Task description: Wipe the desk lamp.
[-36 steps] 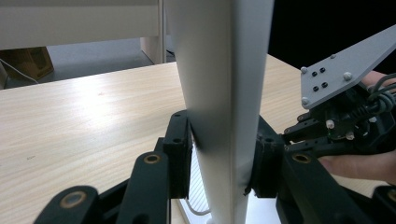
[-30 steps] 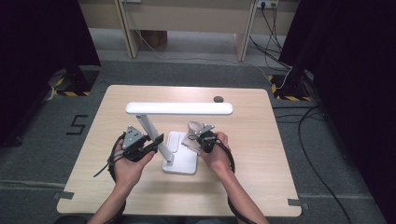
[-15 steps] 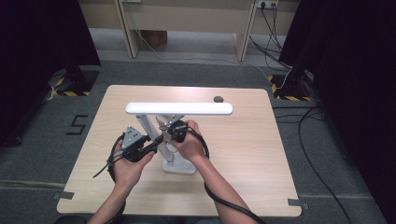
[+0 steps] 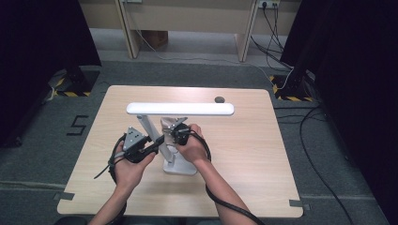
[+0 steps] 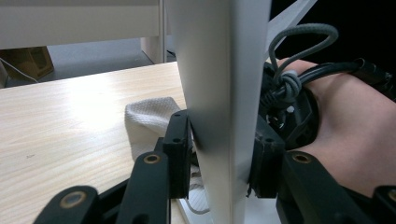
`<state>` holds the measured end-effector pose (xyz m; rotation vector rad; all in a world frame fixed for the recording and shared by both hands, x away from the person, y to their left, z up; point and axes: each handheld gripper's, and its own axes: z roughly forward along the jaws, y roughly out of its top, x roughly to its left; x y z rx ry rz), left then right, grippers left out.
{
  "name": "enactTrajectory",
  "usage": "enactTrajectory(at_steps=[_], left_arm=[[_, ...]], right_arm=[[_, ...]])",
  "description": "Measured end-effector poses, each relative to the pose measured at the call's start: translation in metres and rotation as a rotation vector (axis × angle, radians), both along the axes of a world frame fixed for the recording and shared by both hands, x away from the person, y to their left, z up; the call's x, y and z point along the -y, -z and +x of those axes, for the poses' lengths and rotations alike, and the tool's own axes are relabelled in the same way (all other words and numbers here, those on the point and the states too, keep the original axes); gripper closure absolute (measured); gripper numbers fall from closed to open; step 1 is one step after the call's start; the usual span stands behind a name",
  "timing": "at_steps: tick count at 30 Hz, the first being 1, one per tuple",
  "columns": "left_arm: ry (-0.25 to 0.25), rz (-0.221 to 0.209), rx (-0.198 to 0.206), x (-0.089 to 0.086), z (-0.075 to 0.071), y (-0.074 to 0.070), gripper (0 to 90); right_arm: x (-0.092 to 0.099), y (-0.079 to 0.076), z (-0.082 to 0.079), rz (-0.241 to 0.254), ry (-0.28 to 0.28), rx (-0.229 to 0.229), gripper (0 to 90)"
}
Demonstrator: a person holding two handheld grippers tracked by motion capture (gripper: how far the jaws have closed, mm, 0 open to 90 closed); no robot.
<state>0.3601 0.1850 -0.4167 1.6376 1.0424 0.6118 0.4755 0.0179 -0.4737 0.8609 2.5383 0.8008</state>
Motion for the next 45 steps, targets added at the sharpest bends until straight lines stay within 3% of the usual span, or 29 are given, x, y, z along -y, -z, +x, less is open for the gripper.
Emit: enactTrajectory(at_steps=[3, 5, 7, 13, 24, 28, 31, 33, 35, 37, 41, 43, 45], left_arm=[[-0.001, 0.002, 0.000, 0.000, 0.000, 0.000, 65.1], [0.000, 0.003, 0.000, -0.001, 0.000, 0.000, 65.1], [-0.001, 0.002, 0.000, -0.001, 0.000, 0.000, 65.3], [-0.004, 0.000, 0.000, 0.000, 0.000, 0.000, 65.6], [-0.006, 0.000, 0.002, 0.000, 0.000, 0.000, 65.7], [-0.005, 0.000, 0.001, 0.000, 0.000, 0.000, 65.7], [-0.005, -0.001, 0.001, 0.000, 0.000, 0.000, 65.6], [-0.004, -0.002, 0.002, 0.000, 0.000, 0.001, 65.6], [-0.004, -0.002, 0.002, 0.000, -0.001, 0.001, 65.6], [-0.004, -0.002, 0.002, 0.000, -0.001, 0.001, 65.5], [-0.002, -0.003, -0.001, -0.001, 0.000, 0.000, 65.5], [-0.001, -0.003, 0.000, -0.001, -0.001, 0.000, 65.5], [0.000, -0.006, 0.000, -0.001, -0.001, 0.000, 65.4]], right_arm=[[0.003, 0.000, 0.000, -0.013, 0.020, 0.002, 83.9], [0.006, 0.001, 0.000, -0.051, 0.032, 0.016, 83.9], [0.011, 0.004, 0.001, -0.030, 0.039, 0.011, 84.0], [0.022, 0.001, 0.000, -0.044, 0.053, 0.030, 84.0], [0.056, 0.006, 0.002, -0.066, 0.147, 0.018, 84.0], [0.063, 0.005, 0.005, -0.094, 0.146, 0.024, 84.0], [0.069, 0.005, 0.008, -0.155, 0.163, 0.022, 84.0], [0.072, 0.006, 0.010, -0.146, 0.188, 0.017, 84.0], [0.069, 0.001, 0.011, -0.114, 0.201, 0.023, 83.9], [0.061, -0.006, 0.015, -0.079, 0.165, 0.051, 83.9], [0.028, -0.019, 0.022, -0.009, 0.073, 0.062, 83.6], [0.011, -0.020, 0.026, 0.003, 0.035, 0.055, 83.6], [-0.002, -0.017, 0.030, -0.015, 0.005, 0.044, 83.5]])
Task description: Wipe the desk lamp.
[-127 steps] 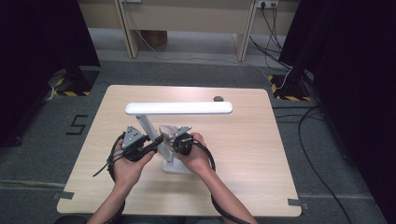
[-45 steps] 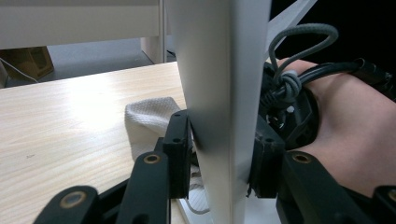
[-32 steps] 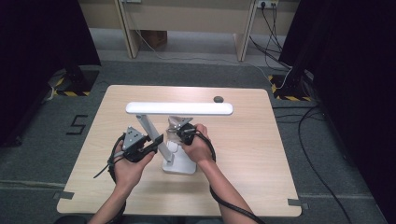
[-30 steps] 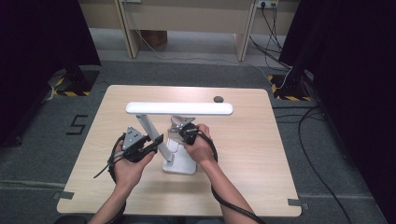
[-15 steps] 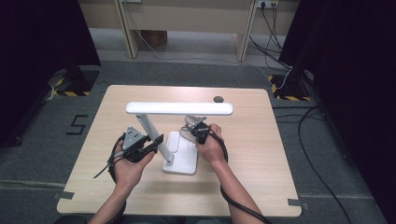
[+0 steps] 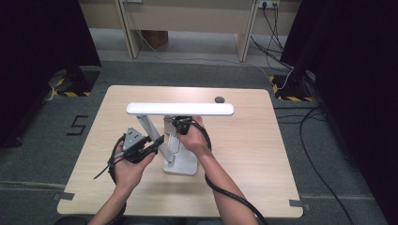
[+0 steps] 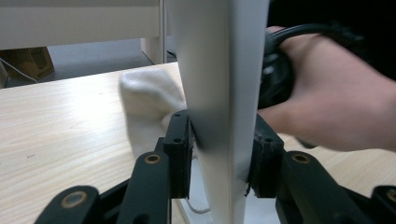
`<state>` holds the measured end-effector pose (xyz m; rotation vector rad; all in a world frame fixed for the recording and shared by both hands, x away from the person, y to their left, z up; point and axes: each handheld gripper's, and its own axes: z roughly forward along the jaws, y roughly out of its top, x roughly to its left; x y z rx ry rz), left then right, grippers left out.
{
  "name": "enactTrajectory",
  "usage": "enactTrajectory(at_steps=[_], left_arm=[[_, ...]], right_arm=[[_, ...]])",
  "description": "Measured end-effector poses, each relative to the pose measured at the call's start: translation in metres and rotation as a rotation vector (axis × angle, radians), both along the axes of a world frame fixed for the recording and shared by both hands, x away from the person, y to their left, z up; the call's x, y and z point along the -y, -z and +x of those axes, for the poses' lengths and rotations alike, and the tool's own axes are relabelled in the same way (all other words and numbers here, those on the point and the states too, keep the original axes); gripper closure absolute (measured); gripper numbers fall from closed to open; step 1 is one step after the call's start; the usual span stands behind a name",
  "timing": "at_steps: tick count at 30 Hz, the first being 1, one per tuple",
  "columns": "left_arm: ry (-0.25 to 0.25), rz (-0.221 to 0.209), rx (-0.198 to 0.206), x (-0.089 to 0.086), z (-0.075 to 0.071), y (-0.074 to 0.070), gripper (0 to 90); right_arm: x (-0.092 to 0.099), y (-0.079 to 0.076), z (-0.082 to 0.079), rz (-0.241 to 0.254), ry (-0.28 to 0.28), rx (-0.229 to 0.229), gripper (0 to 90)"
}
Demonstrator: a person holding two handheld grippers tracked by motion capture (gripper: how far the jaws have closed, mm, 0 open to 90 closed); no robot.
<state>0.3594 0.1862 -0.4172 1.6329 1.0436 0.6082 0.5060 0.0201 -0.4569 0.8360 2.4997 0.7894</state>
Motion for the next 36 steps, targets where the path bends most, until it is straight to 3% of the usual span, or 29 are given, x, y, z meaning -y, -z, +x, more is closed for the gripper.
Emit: enactTrajectory(at_steps=[4, 5, 6, 9, 11, 13, 16, 20, 24, 29, 32, 34, 35, 36], left_arm=[[0.002, 0.001, -0.001, 0.000, 0.000, 0.000, 65.4], [0.002, 0.001, -0.001, 0.000, 0.000, 0.000, 65.4], [0.002, 0.001, -0.002, 0.000, 0.001, 0.000, 65.5], [-0.004, 0.002, -0.001, 0.001, 0.001, 0.000, 65.6], [-0.006, -0.004, 0.001, 0.001, 0.000, 0.001, 65.7], [-0.009, -0.004, 0.002, 0.001, 0.000, 0.001, 65.8], [-0.008, -0.002, 0.001, 0.001, 0.000, 0.001, 65.8], [-0.010, 0.001, 0.002, 0.001, 0.000, 0.001, 65.8], [-0.008, -0.003, 0.001, 0.001, 0.000, 0.001, 65.8], [-0.009, 0.001, 0.000, 0.001, 0.000, 0.001, 65.8], [-0.007, 0.005, 0.001, 0.001, -0.001, 0.001, 65.3], [-0.003, 0.004, -0.001, 0.001, -0.002, 0.001, 65.0], [-0.003, 0.004, -0.001, 0.001, -0.002, 0.001, 64.7], [0.004, -0.003, -0.004, 0.000, -0.004, 0.001, 64.1]], right_arm=[[-0.008, 0.012, 0.003, -0.072, -0.023, -0.029, 83.6], [-0.006, 0.014, 0.004, -0.055, -0.021, -0.025, 83.6], [-0.003, 0.014, 0.004, -0.046, -0.013, -0.031, 83.6], [0.010, 0.013, 0.003, -0.089, 0.011, -0.027, 83.6], [0.021, 0.017, 0.001, -0.076, 0.047, -0.048, 83.6], [0.031, 0.019, 0.001, -0.063, 0.053, -0.036, 83.7], [0.046, 0.019, -0.002, -0.083, 0.064, -0.033, 83.7], [0.067, 0.021, -0.006, -0.082, 0.116, -0.022, 83.8], [0.090, 0.022, -0.011, -0.135, 0.157, -0.021, 83.8], [0.124, 0.014, -0.019, -0.122, 0.273, 0.008, 82.4], [0.145, 0.013, -0.023, -0.114, 0.373, -0.009, 72.7], [0.154, 0.013, -0.025, -0.097, 0.405, -0.035, 64.2], [0.154, 0.013, -0.025, -0.097, 0.405, -0.035, 64.2], [0.161, 0.007, -0.033, -0.057, 0.409, 0.021, 54.1]])
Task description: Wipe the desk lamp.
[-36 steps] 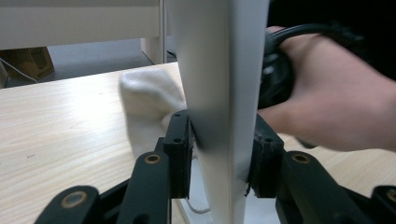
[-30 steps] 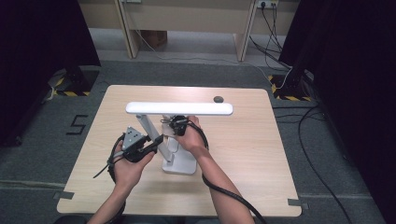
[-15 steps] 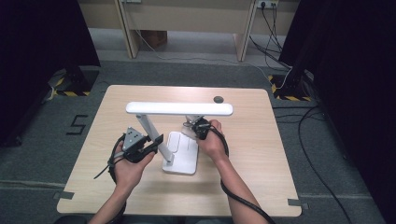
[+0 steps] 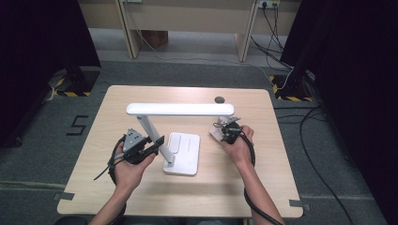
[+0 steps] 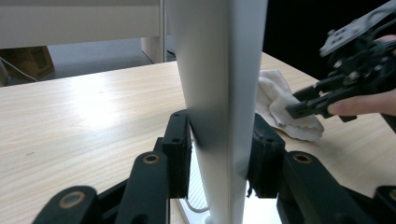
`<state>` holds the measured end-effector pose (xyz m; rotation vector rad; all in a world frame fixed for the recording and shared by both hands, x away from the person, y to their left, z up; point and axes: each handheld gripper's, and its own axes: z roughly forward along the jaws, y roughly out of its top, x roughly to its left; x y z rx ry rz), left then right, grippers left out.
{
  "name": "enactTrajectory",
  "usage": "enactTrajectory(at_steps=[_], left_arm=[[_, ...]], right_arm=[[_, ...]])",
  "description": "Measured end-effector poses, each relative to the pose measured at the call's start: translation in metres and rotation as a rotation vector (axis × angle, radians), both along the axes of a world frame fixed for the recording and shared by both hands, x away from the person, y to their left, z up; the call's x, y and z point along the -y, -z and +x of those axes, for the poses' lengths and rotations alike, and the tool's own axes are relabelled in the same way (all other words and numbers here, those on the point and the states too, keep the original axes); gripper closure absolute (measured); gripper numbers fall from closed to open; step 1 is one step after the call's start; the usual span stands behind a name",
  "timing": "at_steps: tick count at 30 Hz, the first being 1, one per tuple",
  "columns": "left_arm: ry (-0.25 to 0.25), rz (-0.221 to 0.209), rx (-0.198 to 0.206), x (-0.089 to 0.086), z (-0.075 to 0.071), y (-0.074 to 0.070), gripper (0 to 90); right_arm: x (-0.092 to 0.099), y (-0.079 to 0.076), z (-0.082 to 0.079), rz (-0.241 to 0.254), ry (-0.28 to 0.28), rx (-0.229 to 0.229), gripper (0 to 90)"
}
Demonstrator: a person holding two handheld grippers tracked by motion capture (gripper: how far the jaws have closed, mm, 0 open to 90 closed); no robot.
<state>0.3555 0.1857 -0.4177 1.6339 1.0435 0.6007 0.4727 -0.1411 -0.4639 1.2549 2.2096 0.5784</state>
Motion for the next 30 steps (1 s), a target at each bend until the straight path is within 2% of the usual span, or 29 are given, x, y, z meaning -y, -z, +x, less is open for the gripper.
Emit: enactTrajectory(at_steps=[2, 3, 4, 6, 7, 8, 9, 10, 12, 14, 16, 18, 25, 30], left_arm=[[0.011, -0.008, -0.002, -0.001, -0.001, 0.000, 63.5], [0.015, -0.009, -0.006, -0.002, -0.002, 0.000, 63.4], [0.016, -0.009, -0.005, -0.002, -0.003, 0.000, 63.3], [0.021, -0.004, -0.004, -0.003, -0.007, -0.001, 63.0], [0.019, -0.003, -0.004, -0.003, -0.008, -0.001, 62.7], [0.021, -0.002, -0.004, -0.003, -0.009, -0.001, 62.6], [0.021, 0.001, -0.003, -0.003, -0.010, 0.000, 62.4], [0.019, -0.001, -0.002, -0.003, -0.011, 0.000, 62.3], [0.019, -0.003, -0.004, -0.003, -0.012, 0.000, 62.3], [0.018, -0.009, -0.006, -0.003, -0.012, 0.000, 62.5], [0.018, -0.012, -0.007, -0.003, -0.011, 0.000, 62.6], [0.020, -0.014, -0.011, -0.003, -0.011, 0.000, 62.7], [0.022, -0.003, -0.010, -0.001, -0.007, -0.001, 63.3], [0.069, 0.024, -0.020, -0.005, -0.002, -0.003, 61.5]], right_arm=[[0.002, -0.007, -0.008, 0.027, 0.014, 0.047, 52.5], [0.002, -0.013, -0.014, 0.036, 0.013, 0.086, 51.5], [0.000, -0.018, -0.021, 0.044, 0.001, 0.121, 50.6], [-0.007, -0.026, -0.037, 0.077, -0.031, 0.158, 50.6], [-0.014, -0.027, -0.046, 0.095, -0.070, 0.167, 52.5], [-0.019, -0.026, -0.052, 0.109, -0.095, 0.150, 55.6], [-0.026, -0.024, -0.059, 0.131, -0.143, 0.119, 60.3], [-0.033, -0.019, -0.064, 0.161, -0.188, 0.076, 64.3], [-0.046, -0.006, -0.070, 0.202, -0.243, -0.020, 70.3], [-0.056, 0.005, -0.071, 0.213, -0.256, -0.063, 71.1], [-0.063, 0.012, -0.069, 0.293, -0.232, -0.093, 68.4], [-0.068, 0.015, -0.068, 0.332, -0.210, -0.108, 65.8], [-0.078, 0.026, -0.063, 0.336, -0.198, -0.144, 63.2], [-0.078, 0.030, -0.062, 0.342, -0.197, -0.136, 60.4]])
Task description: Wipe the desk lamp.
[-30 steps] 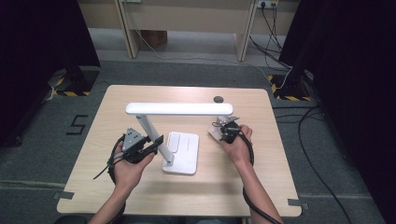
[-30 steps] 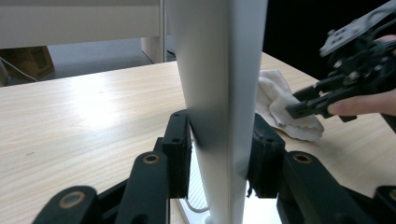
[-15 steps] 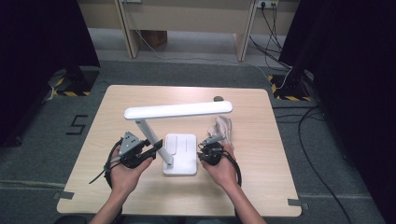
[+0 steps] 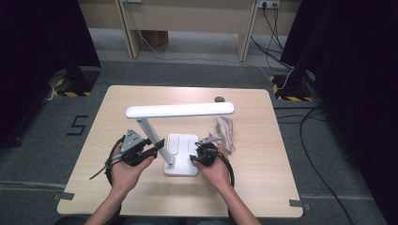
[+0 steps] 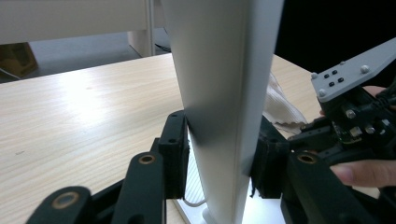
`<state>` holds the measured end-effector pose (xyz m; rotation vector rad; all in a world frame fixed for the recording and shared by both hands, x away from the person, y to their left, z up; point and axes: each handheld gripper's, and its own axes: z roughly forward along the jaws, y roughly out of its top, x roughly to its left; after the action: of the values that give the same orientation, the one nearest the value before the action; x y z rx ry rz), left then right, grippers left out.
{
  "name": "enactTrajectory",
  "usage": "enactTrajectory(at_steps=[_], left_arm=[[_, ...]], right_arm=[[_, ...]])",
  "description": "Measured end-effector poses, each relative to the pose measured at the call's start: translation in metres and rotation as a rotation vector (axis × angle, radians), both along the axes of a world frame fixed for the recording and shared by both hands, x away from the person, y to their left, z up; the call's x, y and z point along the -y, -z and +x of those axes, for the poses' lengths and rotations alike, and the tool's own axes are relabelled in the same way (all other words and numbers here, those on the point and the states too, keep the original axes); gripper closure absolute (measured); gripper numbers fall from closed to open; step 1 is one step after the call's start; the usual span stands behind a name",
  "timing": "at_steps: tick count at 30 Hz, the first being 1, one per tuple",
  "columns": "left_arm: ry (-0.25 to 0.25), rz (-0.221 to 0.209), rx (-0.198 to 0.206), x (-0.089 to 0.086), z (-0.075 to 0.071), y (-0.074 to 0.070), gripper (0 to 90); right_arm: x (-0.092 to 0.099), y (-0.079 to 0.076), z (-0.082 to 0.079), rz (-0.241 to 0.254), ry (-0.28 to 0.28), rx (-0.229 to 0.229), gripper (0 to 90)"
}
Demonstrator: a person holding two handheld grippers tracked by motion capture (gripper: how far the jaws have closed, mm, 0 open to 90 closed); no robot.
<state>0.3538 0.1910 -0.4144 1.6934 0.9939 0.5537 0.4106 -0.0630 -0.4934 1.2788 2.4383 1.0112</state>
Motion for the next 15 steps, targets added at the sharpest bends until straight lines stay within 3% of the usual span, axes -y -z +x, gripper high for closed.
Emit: enactTrajectory(at_steps=[9, 15], left_arm=[[0.031, 0.034, 0.017, -0.003, -0.007, 0.002, 37.9], [0.019, 0.057, 0.034, -0.012, -0.016, 0.009, 33.2]], right_arm=[[0.017, -0.006, -0.006, 0.014, 0.008, 0.049, 54.8], [0.038, -0.008, -0.016, 0.034, 0.026, 0.108, 52.4]])
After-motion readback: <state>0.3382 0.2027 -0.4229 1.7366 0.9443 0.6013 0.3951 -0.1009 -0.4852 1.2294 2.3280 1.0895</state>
